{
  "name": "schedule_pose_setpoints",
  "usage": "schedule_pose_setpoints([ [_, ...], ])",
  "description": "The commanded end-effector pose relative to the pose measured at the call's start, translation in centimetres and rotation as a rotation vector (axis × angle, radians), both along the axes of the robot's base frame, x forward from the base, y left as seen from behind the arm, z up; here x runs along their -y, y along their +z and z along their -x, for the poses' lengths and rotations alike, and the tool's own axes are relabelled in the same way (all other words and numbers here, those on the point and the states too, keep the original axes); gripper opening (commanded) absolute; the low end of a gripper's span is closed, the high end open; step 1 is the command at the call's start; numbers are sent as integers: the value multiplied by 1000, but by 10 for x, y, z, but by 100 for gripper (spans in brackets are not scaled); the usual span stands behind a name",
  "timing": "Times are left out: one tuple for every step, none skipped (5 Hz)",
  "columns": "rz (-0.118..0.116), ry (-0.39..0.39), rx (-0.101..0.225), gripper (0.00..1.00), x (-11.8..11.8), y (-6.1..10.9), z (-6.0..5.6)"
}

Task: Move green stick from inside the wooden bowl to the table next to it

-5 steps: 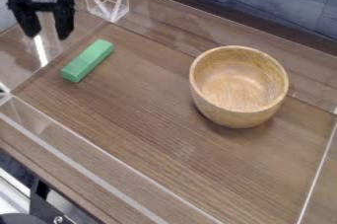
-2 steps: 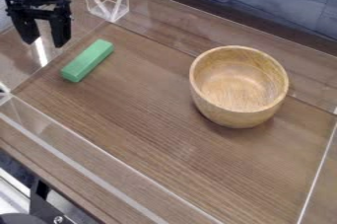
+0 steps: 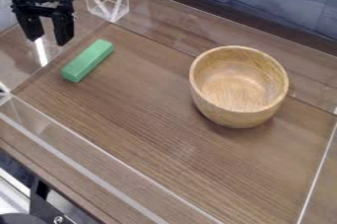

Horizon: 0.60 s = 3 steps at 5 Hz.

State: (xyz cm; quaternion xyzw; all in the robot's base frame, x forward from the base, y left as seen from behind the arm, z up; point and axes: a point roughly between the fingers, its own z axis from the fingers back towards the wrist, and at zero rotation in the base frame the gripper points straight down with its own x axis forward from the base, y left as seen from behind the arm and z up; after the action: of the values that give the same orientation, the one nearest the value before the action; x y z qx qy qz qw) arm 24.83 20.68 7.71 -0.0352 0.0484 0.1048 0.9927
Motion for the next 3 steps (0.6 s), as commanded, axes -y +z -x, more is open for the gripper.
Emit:
schedule_pose_setpoints([
  [-40, -30, 47, 100, -8, 21, -5],
  [-36, -40, 45, 100, -9, 7, -5],
  [-34, -82, 57, 100, -1, 1, -10],
])
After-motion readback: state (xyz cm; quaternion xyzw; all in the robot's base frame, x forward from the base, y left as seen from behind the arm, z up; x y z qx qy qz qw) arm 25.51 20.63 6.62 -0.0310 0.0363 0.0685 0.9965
